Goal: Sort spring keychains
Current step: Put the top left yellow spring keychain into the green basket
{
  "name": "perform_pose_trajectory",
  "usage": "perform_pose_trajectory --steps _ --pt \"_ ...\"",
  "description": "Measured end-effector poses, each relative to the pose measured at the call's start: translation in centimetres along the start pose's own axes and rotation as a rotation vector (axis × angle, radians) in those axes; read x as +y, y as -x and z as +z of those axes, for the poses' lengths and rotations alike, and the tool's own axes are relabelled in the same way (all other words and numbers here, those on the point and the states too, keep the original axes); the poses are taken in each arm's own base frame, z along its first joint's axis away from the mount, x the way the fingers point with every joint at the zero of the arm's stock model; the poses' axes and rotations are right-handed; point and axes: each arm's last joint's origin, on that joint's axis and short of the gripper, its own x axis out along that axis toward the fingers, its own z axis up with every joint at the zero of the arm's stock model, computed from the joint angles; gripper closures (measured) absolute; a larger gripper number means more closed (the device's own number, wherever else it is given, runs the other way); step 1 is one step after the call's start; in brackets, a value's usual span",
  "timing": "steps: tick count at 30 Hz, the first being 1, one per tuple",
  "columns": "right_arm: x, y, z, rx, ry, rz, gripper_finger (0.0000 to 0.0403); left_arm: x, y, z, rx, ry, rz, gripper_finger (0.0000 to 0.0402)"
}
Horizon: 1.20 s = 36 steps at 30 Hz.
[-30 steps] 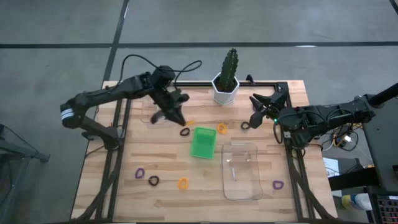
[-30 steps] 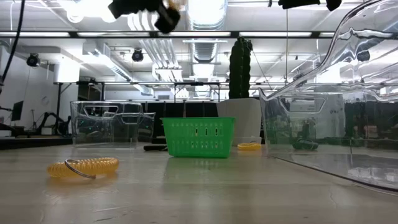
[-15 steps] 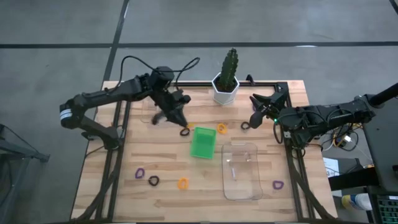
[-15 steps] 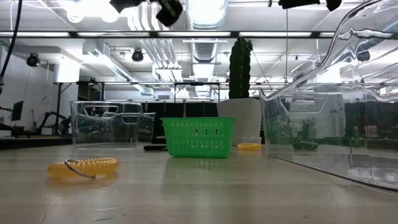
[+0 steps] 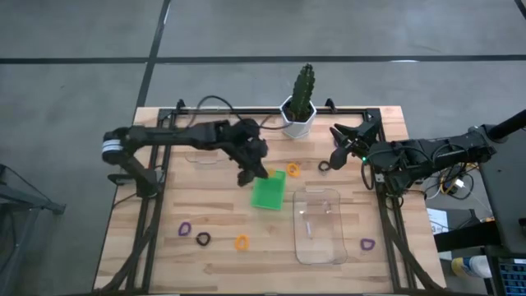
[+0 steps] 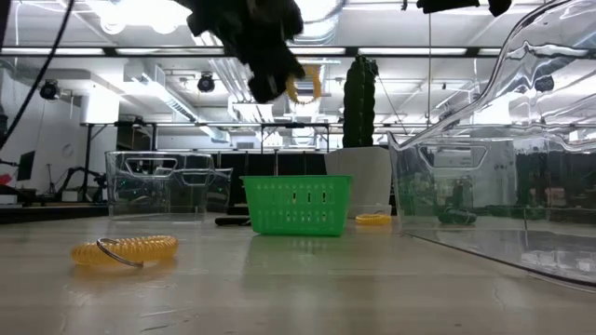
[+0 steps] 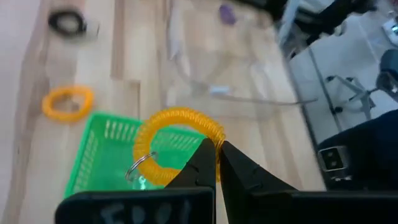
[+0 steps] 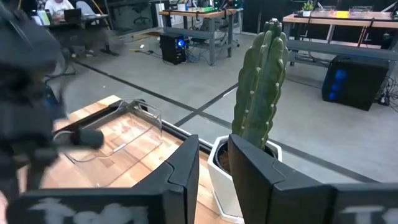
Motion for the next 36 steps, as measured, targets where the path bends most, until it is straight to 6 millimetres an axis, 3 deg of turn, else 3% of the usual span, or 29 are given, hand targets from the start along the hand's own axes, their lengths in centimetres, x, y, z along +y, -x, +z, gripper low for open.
perform_pose_trajectory --steps 9,15,36 --pt "0.0 0.0 0.0 0.0 -0.001 0.0 0.0335 3.1 -4.7 -1.9 0.128 0.157 0.087 0.0397" --pt "0.0 0.0 0.0 0.0 -0.001 0.0 0.0329 4.4 -6.6 -2.9 0.181 0.267 0.117 0.0397" --pt "0.0 0.0 0.0 0.0 -0.001 0.0 0.0333 5.2 -7.6 -3.5 0.204 0.287 0.212 0.0397"
